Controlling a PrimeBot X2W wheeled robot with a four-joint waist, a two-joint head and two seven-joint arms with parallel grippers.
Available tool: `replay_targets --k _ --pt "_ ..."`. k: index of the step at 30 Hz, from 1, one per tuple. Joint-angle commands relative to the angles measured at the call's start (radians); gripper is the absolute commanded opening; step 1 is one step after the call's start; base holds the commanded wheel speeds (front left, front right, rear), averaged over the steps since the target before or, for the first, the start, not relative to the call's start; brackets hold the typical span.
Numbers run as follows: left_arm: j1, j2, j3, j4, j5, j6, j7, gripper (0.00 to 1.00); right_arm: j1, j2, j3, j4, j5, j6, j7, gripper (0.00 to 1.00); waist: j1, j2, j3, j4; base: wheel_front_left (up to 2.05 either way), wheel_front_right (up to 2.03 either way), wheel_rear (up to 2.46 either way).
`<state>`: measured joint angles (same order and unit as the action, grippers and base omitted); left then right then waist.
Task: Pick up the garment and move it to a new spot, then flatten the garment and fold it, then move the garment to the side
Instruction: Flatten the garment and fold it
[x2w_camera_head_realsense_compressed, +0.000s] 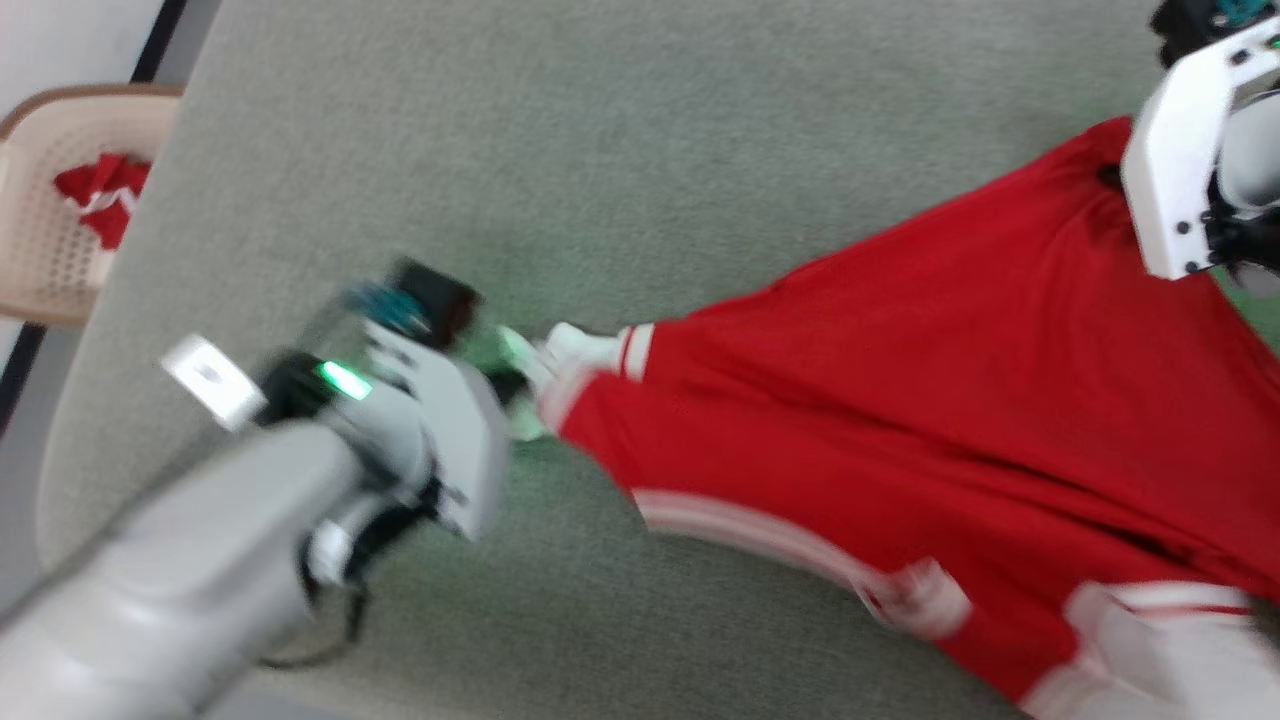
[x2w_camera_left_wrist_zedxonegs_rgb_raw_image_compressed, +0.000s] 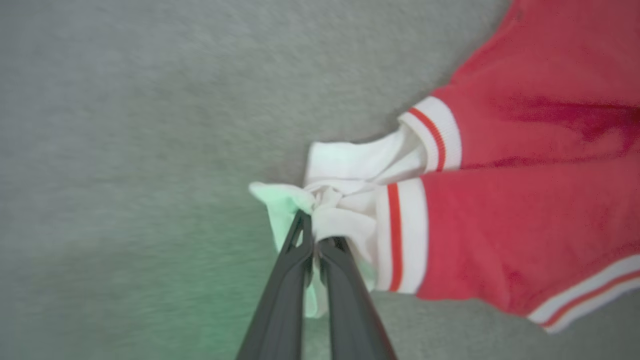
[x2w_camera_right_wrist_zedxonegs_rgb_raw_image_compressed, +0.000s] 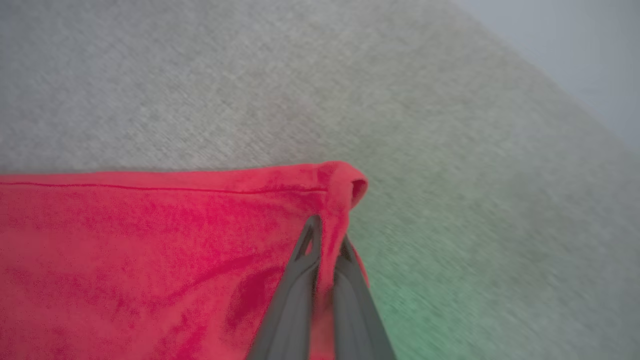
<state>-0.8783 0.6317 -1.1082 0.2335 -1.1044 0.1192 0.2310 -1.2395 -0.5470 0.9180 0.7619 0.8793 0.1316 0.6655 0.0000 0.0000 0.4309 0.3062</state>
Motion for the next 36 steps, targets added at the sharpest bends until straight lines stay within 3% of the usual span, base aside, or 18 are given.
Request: replay_targets --k 1,6,12,17,27,33,36 --pt "-0.034 0.030 0.013 -0.005 0.010 0.015 0.025 0.00 0.005 -0.018 0.010 -0.017 0.016 -0.002 -0.018 0.00 0.0000 0.0000 -0.052 -0.056 0.00 0.00 0.00" --pt "-0.174 0.114 0.050 -0.026 0.025 0.024 0.129 0.00 -0.023 -0.060 0.006 -0.070 0.047 -0.002 -0.073 0.00 0.0000 0.0000 -0.101 -0.112 0.00 0.00 0.00" --pt "-0.339 0.124 0.076 0.034 0.048 -0.006 0.220 0.00 -0.055 -0.085 -0.027 -0.110 0.068 -0.002 -0.122 0.00 0.0000 0.0000 -0.152 -0.173 0.00 0.00 0.00" --pt "-0.462 0.092 0.080 0.149 0.084 -0.050 0.247 0.00 -0.095 -0.066 -0.088 -0.101 0.047 -0.002 -0.184 0.00 0.0000 0.0000 -0.185 -0.217 0.00 0.00 0.00" --pt "-0.687 -0.024 0.116 0.430 0.149 -0.126 0.141 0.00 -0.175 0.032 -0.218 -0.001 -0.065 -0.002 -0.334 0.00 0.0000 0.0000 -0.205 -0.274 0.00 0.00 0.00" --pt "-0.809 -0.077 0.126 0.583 0.191 -0.159 0.056 0.00 -0.243 0.099 -0.287 0.110 -0.158 -0.002 -0.451 0.00 0.0000 0.0000 -0.149 -0.299 0.00 0.00 0.00" --pt "-0.888 -0.097 0.130 0.644 0.231 -0.147 -0.021 0.00 -0.298 0.128 -0.311 0.163 -0.226 -0.002 -0.547 0.00 0.0000 0.0000 -0.085 -0.308 0.00 0.00 0.00"
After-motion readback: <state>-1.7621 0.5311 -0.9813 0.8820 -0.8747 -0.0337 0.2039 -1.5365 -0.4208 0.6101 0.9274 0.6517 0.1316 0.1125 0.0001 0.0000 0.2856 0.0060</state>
